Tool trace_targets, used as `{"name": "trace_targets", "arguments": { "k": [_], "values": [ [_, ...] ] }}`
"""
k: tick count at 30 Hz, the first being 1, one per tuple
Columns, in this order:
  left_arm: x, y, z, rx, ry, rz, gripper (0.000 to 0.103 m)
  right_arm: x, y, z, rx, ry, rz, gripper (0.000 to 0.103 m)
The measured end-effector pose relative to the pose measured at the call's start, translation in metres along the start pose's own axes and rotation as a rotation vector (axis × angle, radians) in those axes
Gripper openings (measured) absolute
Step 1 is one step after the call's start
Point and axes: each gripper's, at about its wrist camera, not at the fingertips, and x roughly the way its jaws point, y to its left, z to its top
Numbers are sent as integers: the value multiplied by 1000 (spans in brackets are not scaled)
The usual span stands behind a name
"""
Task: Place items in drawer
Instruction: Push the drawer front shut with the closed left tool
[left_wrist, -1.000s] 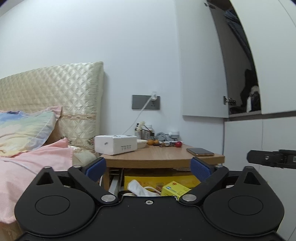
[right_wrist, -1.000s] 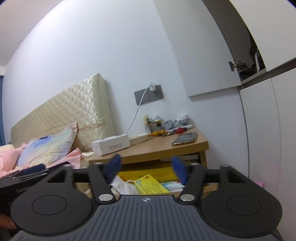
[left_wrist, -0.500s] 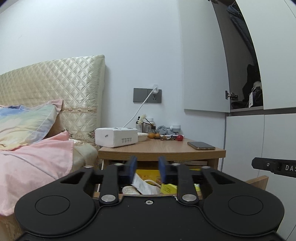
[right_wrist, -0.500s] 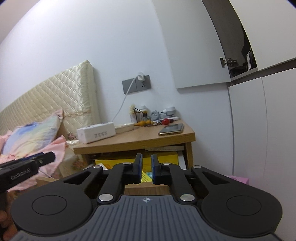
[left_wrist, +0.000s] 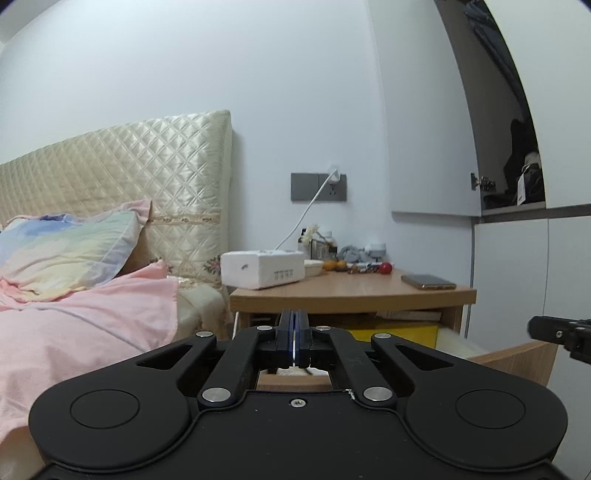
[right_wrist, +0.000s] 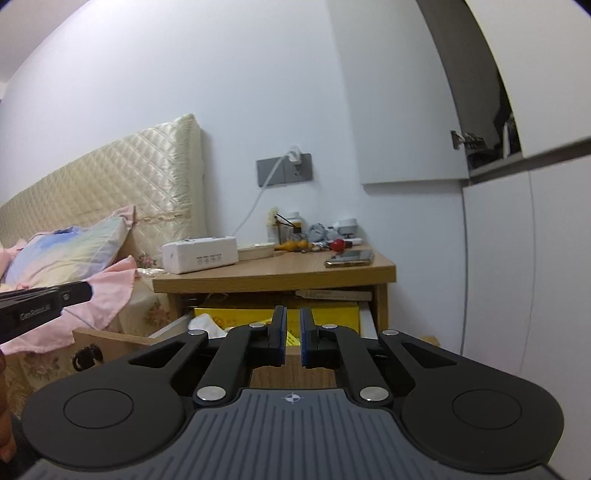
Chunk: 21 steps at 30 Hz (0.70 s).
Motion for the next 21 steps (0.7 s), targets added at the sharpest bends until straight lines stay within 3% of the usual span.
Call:
{"name": "trace_targets", "arguments": {
  "k": [10, 21],
  "values": [
    [8, -10, -28, 99, 116, 26, 0, 12, -4, -7, 25, 88, -48, 8],
    [30, -10, -36, 52, 204, -14, 0, 29, -15, -10, 69, 115, -102, 8]
  ]
}}
